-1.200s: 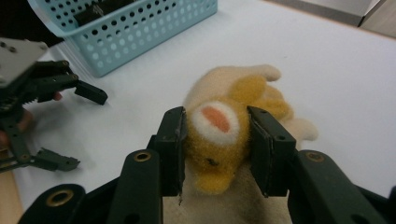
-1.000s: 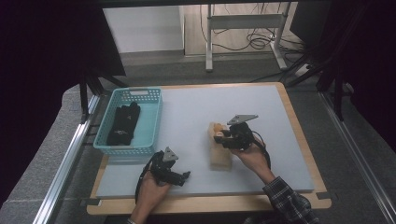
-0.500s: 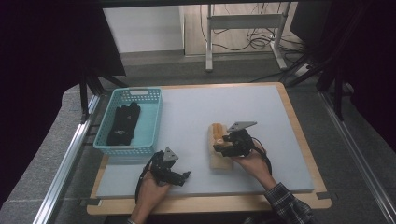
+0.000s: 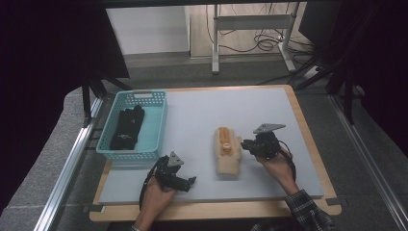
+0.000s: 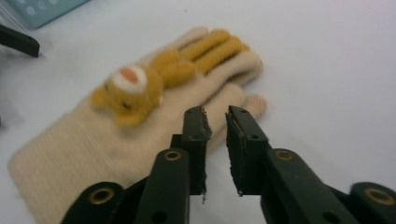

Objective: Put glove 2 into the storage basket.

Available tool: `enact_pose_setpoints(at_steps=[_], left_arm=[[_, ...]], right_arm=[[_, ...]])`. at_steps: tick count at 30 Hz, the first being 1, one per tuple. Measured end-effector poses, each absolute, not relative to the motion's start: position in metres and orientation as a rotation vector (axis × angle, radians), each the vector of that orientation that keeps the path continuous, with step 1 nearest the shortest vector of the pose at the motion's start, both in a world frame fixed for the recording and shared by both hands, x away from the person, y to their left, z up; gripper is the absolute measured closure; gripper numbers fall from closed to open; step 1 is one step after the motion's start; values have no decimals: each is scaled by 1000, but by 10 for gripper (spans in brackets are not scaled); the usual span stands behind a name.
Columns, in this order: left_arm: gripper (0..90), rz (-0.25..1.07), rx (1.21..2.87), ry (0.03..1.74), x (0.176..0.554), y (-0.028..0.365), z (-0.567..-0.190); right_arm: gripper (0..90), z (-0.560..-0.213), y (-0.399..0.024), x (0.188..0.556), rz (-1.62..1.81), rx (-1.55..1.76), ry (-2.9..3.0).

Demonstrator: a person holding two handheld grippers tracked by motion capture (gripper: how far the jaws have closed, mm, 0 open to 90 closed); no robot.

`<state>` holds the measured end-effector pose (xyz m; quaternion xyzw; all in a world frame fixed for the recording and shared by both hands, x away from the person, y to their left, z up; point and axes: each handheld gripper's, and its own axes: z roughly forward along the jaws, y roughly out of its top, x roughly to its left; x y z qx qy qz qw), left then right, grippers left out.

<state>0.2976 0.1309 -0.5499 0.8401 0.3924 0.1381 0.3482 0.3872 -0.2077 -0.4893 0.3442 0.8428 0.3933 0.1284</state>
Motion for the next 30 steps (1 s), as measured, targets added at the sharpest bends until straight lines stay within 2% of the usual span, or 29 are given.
enact_pose_setpoints(at_steps=[4,10,30], left_arm=[[2,358,2178,1017,298,131,-550],[2,359,2178,1017,298,131,-550],[2,359,2178,1016,298,131,-550]], right_arm=[[840,-499,-215,382,1136,1011,2477],[861,-513,-218,369,1120,987,2528],[863,-528,-194,353,1116,883,2589]])
